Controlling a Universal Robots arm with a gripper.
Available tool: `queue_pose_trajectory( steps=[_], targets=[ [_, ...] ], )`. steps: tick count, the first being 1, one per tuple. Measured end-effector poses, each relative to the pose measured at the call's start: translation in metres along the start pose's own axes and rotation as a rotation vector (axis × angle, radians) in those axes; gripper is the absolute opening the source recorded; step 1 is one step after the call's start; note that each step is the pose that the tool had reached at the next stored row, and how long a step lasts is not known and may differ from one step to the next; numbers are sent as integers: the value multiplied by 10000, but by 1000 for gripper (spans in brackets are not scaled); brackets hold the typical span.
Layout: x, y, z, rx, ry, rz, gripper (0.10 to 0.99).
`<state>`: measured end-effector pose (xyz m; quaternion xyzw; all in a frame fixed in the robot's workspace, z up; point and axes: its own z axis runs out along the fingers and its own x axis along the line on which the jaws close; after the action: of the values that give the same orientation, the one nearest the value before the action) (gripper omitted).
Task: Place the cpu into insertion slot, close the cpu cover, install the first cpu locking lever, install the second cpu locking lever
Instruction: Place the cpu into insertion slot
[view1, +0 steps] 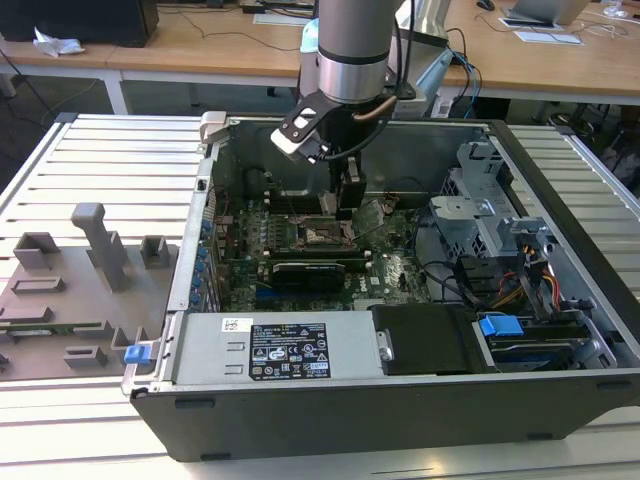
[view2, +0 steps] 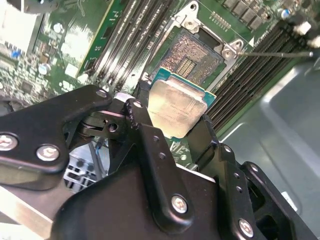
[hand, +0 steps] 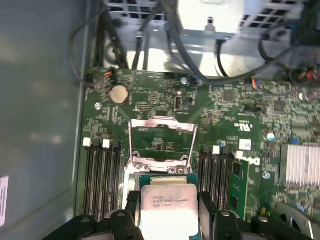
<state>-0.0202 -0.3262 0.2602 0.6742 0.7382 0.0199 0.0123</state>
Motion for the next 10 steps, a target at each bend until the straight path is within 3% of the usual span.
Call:
queue_pose_trajectory(
  steps=[10],
  targets=[
    [0,0,0,1,4,-65,545]
  ],
)
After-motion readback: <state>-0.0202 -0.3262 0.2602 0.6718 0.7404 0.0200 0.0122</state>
